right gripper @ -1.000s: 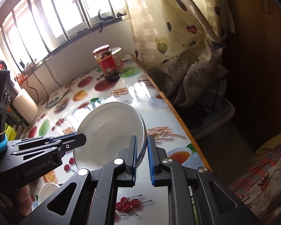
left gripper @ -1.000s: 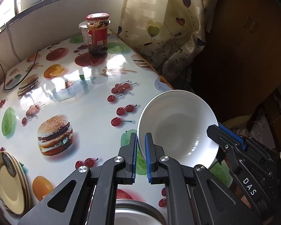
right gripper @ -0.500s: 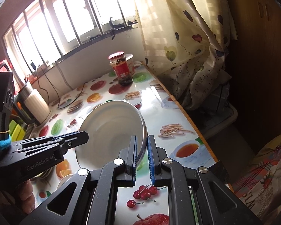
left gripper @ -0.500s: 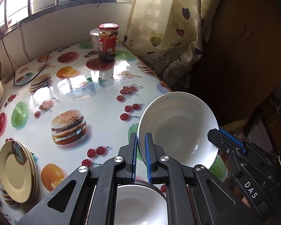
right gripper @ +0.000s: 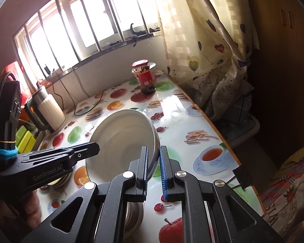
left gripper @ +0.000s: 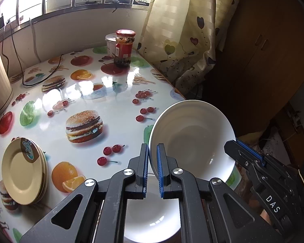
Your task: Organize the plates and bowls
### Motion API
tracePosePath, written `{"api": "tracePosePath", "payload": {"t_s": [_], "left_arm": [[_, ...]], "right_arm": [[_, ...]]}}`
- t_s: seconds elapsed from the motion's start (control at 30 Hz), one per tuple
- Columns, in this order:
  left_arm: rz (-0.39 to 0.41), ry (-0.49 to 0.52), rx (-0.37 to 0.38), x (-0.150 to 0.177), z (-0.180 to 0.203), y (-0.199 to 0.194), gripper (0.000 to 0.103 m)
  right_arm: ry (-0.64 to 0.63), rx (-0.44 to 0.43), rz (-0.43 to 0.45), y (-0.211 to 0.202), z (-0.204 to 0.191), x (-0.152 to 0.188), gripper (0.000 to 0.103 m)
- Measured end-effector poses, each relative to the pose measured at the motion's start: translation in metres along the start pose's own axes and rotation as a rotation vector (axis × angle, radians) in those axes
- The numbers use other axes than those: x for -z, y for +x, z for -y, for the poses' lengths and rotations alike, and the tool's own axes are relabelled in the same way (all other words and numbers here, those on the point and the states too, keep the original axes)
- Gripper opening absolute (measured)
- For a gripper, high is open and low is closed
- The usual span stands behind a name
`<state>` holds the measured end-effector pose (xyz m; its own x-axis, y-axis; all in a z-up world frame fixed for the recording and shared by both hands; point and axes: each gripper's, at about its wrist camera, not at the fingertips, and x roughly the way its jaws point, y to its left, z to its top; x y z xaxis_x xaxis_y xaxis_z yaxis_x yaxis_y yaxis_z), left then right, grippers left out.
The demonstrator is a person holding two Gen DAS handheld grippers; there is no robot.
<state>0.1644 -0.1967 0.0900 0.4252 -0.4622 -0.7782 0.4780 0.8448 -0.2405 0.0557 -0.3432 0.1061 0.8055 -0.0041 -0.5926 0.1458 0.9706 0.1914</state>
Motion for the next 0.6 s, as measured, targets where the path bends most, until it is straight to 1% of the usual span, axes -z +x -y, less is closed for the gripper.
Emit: {"api": "tracePosePath", "payload": {"t_s": [0.4,0.6], "left_arm": [[-0.002,-0.033,-0.011,0.027,-0.019,-0.015,0.008],[-0.002,-0.051,-0.025,0.041,-0.03,-0.02,0.008]], "right_arm": [[-0.018,-0.036,-0.013,-0.01,-0.02,0.02,0.012],[-0.025,-0.06,-0.044,-0.005,-0.029,0.033,0.012]]}}
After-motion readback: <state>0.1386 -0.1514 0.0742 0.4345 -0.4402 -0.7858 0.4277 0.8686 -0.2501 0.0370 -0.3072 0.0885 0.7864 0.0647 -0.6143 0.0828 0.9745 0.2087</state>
